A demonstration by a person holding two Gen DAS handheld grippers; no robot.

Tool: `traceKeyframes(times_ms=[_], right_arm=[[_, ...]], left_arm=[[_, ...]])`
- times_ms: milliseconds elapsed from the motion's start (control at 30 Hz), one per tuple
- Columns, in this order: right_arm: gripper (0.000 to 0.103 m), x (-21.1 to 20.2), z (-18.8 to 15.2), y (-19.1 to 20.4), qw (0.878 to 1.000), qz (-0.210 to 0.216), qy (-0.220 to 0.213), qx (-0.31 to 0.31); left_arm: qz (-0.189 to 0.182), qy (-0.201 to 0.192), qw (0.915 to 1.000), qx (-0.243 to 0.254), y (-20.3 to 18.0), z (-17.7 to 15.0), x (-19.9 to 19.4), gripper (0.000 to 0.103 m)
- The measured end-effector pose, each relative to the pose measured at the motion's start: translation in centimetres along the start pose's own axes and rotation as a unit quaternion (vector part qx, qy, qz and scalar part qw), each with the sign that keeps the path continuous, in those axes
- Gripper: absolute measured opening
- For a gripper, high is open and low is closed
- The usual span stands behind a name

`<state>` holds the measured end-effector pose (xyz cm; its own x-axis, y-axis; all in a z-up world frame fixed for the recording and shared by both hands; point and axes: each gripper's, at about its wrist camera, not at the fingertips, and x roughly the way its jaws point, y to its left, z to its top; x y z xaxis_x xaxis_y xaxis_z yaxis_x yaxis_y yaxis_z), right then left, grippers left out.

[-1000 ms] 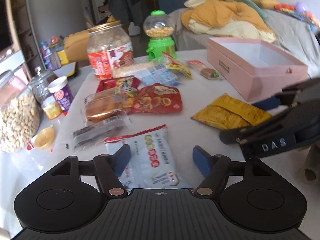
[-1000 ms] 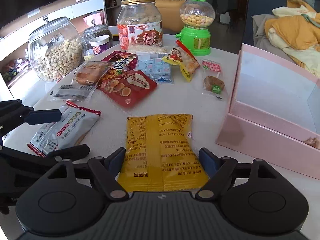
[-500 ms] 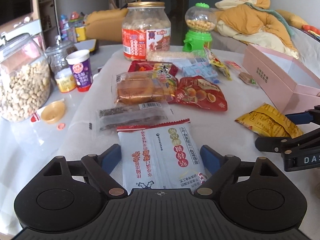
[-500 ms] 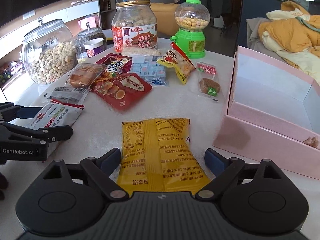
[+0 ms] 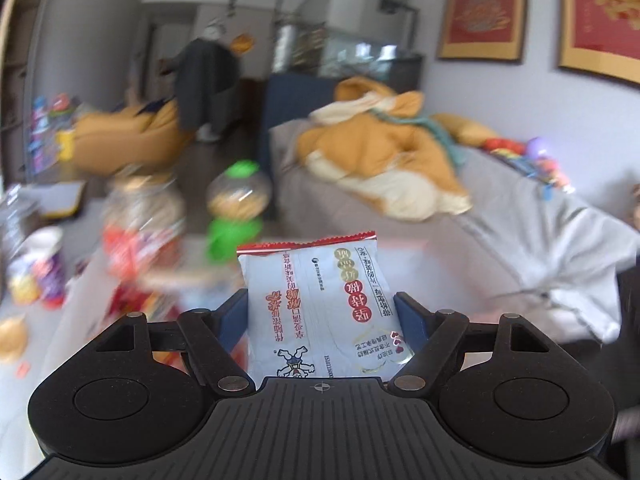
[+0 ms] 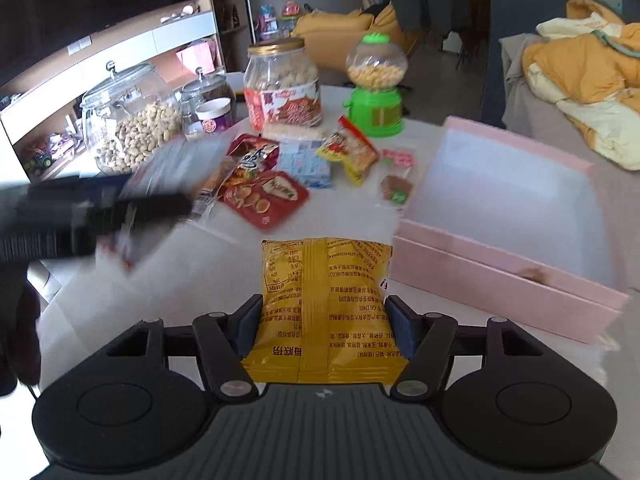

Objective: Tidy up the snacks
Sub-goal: 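Carry the yellow bag into the pink box with the right tool while the left drops the white bag there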

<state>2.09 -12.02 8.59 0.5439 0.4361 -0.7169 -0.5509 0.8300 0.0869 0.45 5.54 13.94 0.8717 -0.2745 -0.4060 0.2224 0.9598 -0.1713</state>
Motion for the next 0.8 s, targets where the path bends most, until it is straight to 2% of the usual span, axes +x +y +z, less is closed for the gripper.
traceKeyframes(times_ms=[133,167,267,333,400,467,533,600,700,800], right_arm=[[0.066,-1.5,-1.5,-0.5,1.000,-0.011,-0.004,-0.009],[0.065,-1.6,-1.9,-0.7,1.000,-0.015,-0.005,-0.013],[0.065,-1.6,-2.6,-1.5,1.000,-0.027,-0.004,-0.014],[0.065,-1.5,-2.8,-2.4,0.999,-0.034,0.000,-0.006],[0.065,-1.5,-2.9,-3.3,0.999,-0.040,0.000,0.002],[0.065,-1.3,-3.0,-4.0,0.999,-0.046,0.000,0.005],[0.065,-1.2,-3.0,-4.4,0.999,-0.050,0.000,0.006],[0.065,-1.8,-2.5,-4.8,0.999,-0.045,-0.013,0.012],[0.065,-3.6,-0.3,-5.3,0.997,-0.045,-0.050,0.028],[0.065,-4.8,3.0,-6.6,0.993,-0.079,-0.077,0.045]], left_arm=[[-0.023,-0.015,0.9992,0.030,-4.4,4.5,5.6,0.082],[-0.029,-0.004,0.9990,0.034,-5.1,4.9,7.3,0.083],[-0.030,0.065,0.9960,0.054,-7.0,4.6,13.2,0.083],[-0.011,0.075,0.9950,0.066,-7.8,3.6,14.9,0.078],[-0.006,0.068,0.9955,0.067,-8.0,3.3,15.4,0.078],[-0.004,0.080,0.9947,0.064,-7.8,3.1,15.6,0.078],[0.013,0.079,0.9940,0.075,-7.4,3.0,15.1,0.078],[0.041,0.062,0.9936,0.085,-6.6,3.0,13.4,0.078],[0.069,0.048,0.9942,0.067,-4.7,3.0,11.6,0.078],[0.087,0.051,0.9933,0.056,-2.8,2.7,10.3,0.078]])
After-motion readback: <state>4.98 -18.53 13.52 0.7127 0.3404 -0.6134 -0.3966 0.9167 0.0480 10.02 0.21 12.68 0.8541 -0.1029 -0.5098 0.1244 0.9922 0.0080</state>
